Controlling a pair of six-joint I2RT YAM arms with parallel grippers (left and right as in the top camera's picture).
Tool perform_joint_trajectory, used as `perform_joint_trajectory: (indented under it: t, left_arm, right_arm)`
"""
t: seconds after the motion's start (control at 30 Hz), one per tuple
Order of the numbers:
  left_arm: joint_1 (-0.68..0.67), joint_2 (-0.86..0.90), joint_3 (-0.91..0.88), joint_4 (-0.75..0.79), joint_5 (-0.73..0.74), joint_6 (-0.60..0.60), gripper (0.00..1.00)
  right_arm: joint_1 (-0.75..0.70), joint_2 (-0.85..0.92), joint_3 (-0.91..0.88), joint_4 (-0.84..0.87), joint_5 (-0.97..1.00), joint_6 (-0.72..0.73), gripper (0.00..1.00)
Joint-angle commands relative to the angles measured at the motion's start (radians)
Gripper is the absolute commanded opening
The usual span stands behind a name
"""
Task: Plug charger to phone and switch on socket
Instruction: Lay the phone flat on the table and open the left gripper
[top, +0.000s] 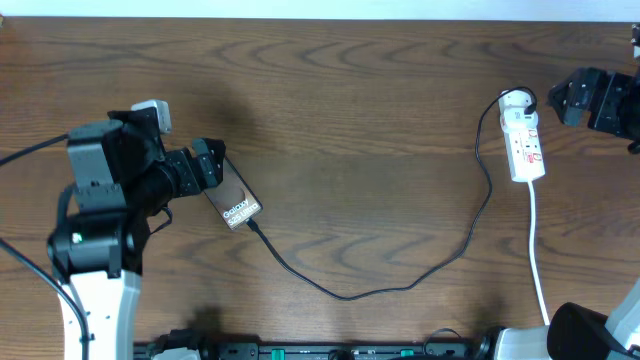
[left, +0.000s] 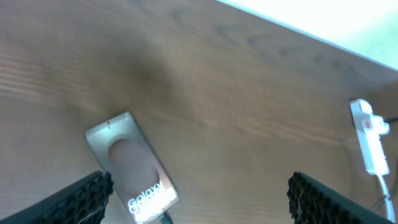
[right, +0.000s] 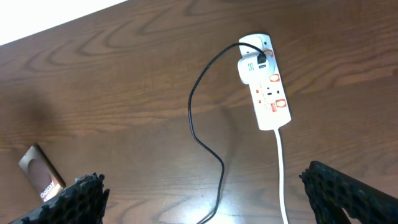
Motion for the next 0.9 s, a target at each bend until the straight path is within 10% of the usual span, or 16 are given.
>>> perform_joint_trajectory:
  t: [0.0, 0.3, 0.87]
  left_arm:
    - [-0.004, -0.073, -0.088, 0.085, -0.024, 0.080, 0.92]
    - [-0.071, -0.306, -0.359, 0.481, 0.021, 0.360, 0.92]
    - [-0.080, -0.875, -0.962, 0.914, 0.019, 0.389, 0.92]
  right_arm:
    - [0.005, 0.002, 0.007, -0.001, -0.002, -0.010, 0.99]
    - [0.005, 0.002, 0.007, -0.001, -0.002, -0.010, 0.99]
    - [0.005, 0.002, 0.007, -0.001, -0.002, -0.010, 0.99]
